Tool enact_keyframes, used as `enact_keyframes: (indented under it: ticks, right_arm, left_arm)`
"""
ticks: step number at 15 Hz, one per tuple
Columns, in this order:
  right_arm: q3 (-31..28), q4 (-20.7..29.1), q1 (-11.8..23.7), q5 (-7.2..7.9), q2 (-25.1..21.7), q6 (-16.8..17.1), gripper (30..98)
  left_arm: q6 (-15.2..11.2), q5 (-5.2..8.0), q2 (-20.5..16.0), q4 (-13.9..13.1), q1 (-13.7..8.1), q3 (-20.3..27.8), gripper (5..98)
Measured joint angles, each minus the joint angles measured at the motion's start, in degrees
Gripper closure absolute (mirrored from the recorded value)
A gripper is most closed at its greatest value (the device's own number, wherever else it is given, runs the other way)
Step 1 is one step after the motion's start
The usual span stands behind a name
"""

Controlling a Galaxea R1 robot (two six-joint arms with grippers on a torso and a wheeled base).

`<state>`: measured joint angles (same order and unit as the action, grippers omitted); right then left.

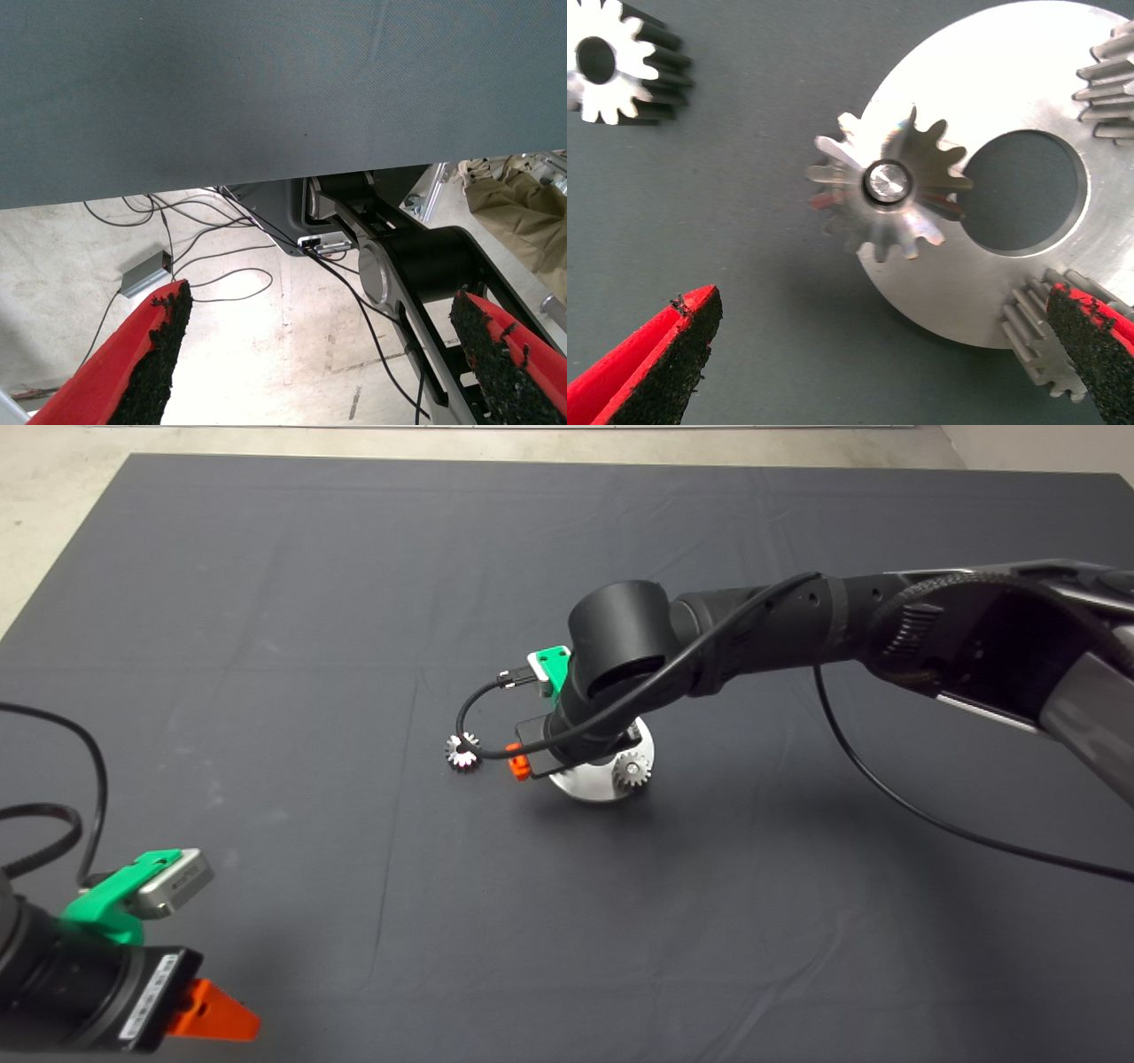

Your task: Remove an incorrectly installed larger gear and replace it with the correct smaller gear

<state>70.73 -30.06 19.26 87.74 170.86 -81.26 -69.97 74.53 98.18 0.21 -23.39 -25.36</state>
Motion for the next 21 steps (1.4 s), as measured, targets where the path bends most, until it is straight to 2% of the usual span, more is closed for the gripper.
enact_keyframes:
  ticks: [12,17,21]
  right_arm:
    - [3.28,-1.60,-0.07,-0.04,-0.72,6.28,31.6]
    - [3.61,-2.40,-0.24,-0.06,-0.20,6.95,31.5]
    - [4.33,-2.66,-1.77,-0.06,0.11,7.34,31.5]
  left_arm:
    - [-0.04,-0.01,0.40,0.28,0.01,0.04,29.2]
    - [-0.30,-0.09,1.60,0.43,0.02,0.04,29.2]
    - [-1.30,-0.12,2.43,1.30,0.02,0.04,29.2]
